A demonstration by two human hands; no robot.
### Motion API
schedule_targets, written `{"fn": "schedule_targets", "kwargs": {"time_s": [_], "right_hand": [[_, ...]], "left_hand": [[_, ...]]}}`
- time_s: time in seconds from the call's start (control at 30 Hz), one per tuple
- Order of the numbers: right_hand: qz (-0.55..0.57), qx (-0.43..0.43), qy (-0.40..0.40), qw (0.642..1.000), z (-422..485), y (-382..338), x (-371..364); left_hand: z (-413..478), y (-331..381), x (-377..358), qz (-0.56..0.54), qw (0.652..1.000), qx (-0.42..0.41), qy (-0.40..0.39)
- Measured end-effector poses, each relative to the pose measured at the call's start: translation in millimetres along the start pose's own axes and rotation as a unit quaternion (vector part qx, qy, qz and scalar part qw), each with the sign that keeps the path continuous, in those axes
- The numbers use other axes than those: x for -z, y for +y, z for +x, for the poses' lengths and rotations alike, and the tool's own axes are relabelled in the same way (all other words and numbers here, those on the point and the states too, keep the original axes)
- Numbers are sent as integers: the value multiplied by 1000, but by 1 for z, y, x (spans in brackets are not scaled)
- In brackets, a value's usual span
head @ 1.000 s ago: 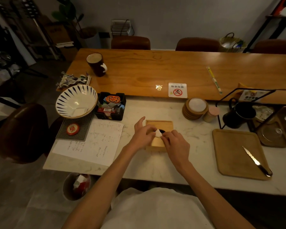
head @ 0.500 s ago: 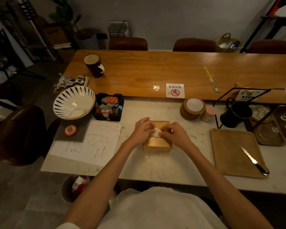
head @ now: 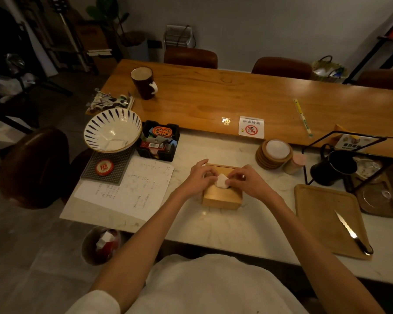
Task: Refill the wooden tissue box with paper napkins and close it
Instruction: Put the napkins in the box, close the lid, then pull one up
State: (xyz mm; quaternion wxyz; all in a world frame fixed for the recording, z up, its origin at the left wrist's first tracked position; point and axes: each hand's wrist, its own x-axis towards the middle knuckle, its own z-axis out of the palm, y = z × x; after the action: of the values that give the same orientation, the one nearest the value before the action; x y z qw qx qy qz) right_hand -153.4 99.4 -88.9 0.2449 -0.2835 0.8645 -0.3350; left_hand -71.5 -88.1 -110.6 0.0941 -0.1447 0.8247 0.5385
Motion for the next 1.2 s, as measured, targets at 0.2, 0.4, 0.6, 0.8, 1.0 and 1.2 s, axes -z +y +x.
{"fn": "schedule_targets", "kwargs": {"time_s": [0.2,0.4,0.6,0.8,1.0,1.2], "right_hand": [[55,-11,-4,998,-1,1,4],[77,0,30,997,-7,4,-2],[37,-51,-2,998,1,19,0],[24,-45,-5,999,4,18,-4],[7,-42,-21,999,8,20,-3],[24,-28,-39,999,4,23,0]], "left_hand": [[1,-6,0,-14,999,5,-51],[4,0,0,-24,998,25,-51],[11,-5,1,-20,999,13,-43],[6,-10,5,-42,998,4,-38],[3,-8,2,-48,998,-2,-32],[6,-11,-2,-33,999,12,-19]]}}
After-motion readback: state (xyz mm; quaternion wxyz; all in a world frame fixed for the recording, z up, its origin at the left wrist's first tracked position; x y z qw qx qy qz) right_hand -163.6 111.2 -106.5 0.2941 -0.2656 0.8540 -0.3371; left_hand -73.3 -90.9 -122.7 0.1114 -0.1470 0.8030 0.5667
